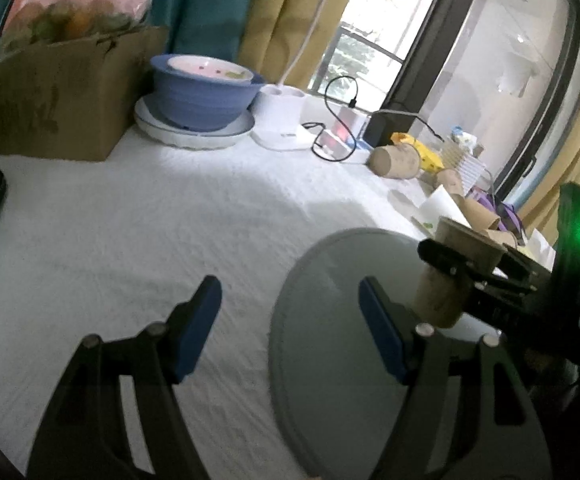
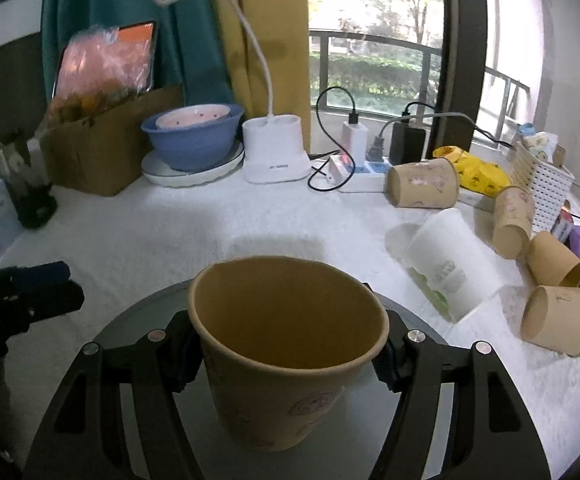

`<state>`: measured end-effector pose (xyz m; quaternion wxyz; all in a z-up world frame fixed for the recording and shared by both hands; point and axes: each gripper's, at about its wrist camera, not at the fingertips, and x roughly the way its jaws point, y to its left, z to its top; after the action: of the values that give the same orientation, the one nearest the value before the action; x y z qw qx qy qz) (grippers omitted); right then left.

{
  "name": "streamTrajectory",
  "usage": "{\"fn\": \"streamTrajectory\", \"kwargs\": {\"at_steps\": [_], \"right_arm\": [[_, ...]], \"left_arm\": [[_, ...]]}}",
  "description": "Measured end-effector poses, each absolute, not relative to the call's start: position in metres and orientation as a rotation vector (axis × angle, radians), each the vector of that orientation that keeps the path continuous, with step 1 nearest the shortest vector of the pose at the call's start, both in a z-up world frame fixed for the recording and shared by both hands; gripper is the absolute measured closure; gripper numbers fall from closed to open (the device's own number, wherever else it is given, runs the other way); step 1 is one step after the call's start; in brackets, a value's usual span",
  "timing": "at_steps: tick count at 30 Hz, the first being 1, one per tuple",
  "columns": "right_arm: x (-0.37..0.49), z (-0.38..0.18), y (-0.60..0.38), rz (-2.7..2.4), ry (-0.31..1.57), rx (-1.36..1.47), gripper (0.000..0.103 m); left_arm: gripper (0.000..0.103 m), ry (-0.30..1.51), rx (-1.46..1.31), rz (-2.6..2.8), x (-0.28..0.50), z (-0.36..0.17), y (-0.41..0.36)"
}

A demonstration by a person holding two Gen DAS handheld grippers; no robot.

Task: Flip cup upright
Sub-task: 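Rotate the tan cup upright with the right gripper while the left tool withdraws, then lower the upright cup onto the turntable and open the right gripper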

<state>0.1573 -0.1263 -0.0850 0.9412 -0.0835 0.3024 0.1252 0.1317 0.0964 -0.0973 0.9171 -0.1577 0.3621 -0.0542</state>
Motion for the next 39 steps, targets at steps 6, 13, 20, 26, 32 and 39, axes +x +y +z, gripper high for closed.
{"fn": "streamTrajectory", "kwargs": {"at_steps": [6, 13, 20, 26, 32, 39], "right_arm": [[0.154, -0.091, -0.126, 0.257, 0.633, -0.18, 0.032], [0.144, -0.09, -0.128, 0.252, 0.645, -0.179, 0.024], [0.133, -0.091, -0.127, 0.254, 0.673, -0.191, 0.02], [0.118, -0.087, -0.133, 0.227, 0.665, -0.157, 0.014], [0.098, -0.08, -0.138, 0.223, 0.648, -0.132, 0.013], [0.065, -0.069, -0.147, 0.205, 0.614, -0.112, 0.013]], "left_arm": [[0.031, 0.763, -0.34, -0.126, 0.136, -0.104, 0.096], [0.03, 0.749, -0.349, -0.144, 0.13, -0.102, 0.091], [0.02, 0.728, -0.35, -0.156, 0.115, -0.095, 0.085], [0.018, 0.698, -0.35, -0.165, 0.1, -0.084, 0.082], [0.018, 0.667, -0.332, -0.175, 0.085, -0.075, 0.075], [0.017, 0.636, -0.299, -0.202, 0.068, -0.065, 0.061]]}}
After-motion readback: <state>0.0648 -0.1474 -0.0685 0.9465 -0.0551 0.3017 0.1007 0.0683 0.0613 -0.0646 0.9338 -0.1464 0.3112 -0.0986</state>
